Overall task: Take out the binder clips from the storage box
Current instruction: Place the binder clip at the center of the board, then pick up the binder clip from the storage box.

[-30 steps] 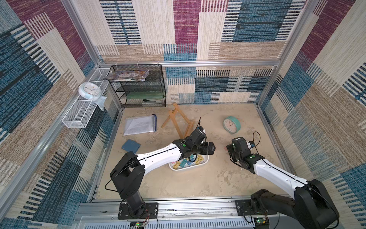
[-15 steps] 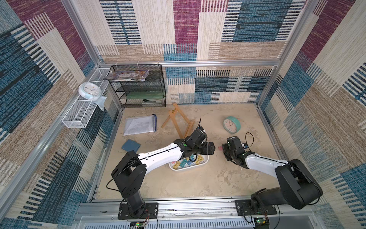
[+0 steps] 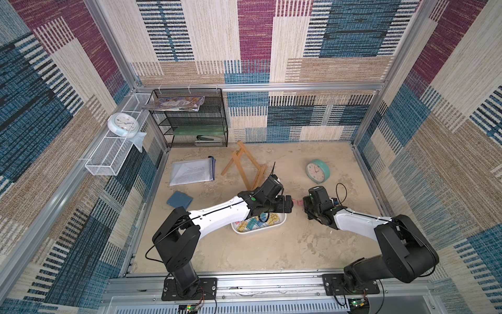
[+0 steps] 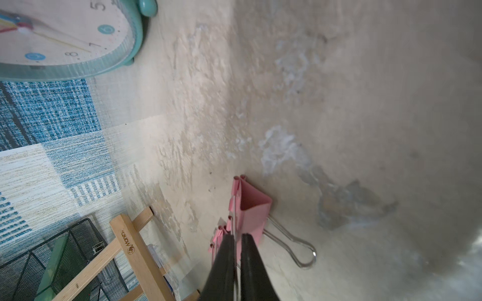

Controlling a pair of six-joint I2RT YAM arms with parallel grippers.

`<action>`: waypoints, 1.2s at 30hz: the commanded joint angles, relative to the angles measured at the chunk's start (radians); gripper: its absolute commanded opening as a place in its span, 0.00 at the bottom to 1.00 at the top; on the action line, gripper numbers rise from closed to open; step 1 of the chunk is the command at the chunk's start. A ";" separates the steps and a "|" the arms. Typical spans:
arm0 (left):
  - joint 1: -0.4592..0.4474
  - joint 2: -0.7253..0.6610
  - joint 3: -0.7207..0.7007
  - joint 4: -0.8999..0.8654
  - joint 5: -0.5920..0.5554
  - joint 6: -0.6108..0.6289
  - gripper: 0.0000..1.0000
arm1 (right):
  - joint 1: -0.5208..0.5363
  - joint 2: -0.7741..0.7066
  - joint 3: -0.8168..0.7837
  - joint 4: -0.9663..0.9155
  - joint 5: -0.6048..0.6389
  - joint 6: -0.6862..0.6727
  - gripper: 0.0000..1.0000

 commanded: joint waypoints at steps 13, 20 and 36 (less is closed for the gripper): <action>0.000 -0.033 -0.012 0.000 -0.037 0.024 0.96 | 0.004 -0.122 0.047 -0.238 0.059 -0.148 0.46; 0.001 -0.123 -0.091 0.011 -0.183 0.021 0.96 | 0.001 -0.247 0.104 -0.220 0.018 -0.610 0.42; 0.021 -0.324 -0.284 -0.035 -0.410 -0.011 0.97 | 0.089 0.085 0.412 -0.192 -0.675 -1.215 0.42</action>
